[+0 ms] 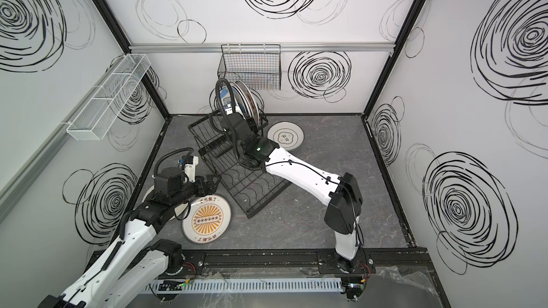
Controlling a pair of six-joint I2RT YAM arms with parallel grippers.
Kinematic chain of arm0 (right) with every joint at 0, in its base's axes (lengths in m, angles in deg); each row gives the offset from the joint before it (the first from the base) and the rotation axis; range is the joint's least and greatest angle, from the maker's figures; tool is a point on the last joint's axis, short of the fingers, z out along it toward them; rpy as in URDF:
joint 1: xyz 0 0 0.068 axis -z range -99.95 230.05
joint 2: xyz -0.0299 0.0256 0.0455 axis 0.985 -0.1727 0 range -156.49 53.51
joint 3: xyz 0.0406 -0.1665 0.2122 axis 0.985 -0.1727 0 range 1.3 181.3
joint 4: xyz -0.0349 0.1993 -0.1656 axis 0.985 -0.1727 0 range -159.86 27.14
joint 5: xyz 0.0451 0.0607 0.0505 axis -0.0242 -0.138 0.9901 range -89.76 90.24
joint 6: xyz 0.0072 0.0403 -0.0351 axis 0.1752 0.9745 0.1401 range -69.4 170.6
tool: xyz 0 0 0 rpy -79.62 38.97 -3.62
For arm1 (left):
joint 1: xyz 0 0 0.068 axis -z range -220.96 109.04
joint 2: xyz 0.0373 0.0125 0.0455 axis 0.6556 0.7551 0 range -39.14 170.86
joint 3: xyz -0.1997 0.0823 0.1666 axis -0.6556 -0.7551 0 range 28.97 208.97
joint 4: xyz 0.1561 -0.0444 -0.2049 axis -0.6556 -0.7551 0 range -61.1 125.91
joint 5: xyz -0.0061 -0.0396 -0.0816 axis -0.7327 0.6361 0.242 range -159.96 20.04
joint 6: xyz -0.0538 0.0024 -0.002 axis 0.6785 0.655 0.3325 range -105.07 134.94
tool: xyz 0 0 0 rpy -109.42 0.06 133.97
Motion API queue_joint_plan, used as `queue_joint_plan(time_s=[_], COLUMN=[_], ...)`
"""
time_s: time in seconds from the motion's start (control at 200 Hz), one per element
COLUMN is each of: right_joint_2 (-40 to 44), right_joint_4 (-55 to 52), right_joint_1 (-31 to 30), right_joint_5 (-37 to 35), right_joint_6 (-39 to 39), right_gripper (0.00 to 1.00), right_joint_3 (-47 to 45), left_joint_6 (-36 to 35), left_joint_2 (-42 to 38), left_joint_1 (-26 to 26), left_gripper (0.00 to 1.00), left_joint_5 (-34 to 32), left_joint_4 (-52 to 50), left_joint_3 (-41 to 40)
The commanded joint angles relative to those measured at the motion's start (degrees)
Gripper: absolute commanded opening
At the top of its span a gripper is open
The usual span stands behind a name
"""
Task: Load plates into a dish rack
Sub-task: Place the plate on the dish rack, then pick up the plate from the top-center of the table.
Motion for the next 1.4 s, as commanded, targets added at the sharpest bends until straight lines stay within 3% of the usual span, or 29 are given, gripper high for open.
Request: queue_joint_plan(time_s=[0.0, 0.185, 0.31, 0.42, 0.595, 0.835, 0.951, 1.096, 1.396], right_joint_2=[1.2, 4.2, 8.4, 15.1, 28.2, 38.3, 35.6, 27.3, 2.8], right_joint_4=[-1.2, -2.5, -3.8, -5.0, -3.5, 4.5, 11.5, 14.5, 15.3], right_joint_1=[0.0, -0.6, 0.0, 3.5, 14.3, 40.0, 46.9, 50.0, 52.6], right_joint_5=[0.1, 2.7, 5.3, 12.6, 27.6, 54.8, 65.5, 67.6, 75.0], right_joint_6=[-0.6, -0.9, -0.3, 3.9, 12.4, 25.7, 29.8, 29.7, 32.5], right_gripper=[0.34, 0.52, 0.58, 0.63, 0.74, 0.73, 0.72, 0.75, 0.73], right_joint_3=[3.3, 4.3, 3.0, -1.9, -15.9, -40.8, -49.5, -52.1, -40.7], left_joint_6=[-0.7, -0.6, -0.5, -0.5, -0.5, -0.4, -0.3, 0.9, 0.9], left_joint_2=[-0.6, -0.9, -1.3, -1.5, -1.7, -2.0, -1.7, -2.0, -1.6], left_joint_1=[-0.5, -0.6, -0.7, -0.8, -0.8, -0.9, -0.9, -1.0, -0.9], left_gripper=[0.96, 0.96, 0.96, 0.96, 0.96, 0.96, 0.96, 0.96, 0.96], left_joint_5=[-0.6, -0.9, -1.1, -1.0, -1.1, -1.3, -1.2, -0.9, -1.7], left_joint_4=[0.8, 0.8, 0.6, 0.6, 0.7, 1.0, 1.0, 2.7, 2.9], left_joint_3=[1.0, 1.1, 1.2, 1.1, 1.0, 0.9, 0.8, -0.6, -1.1])
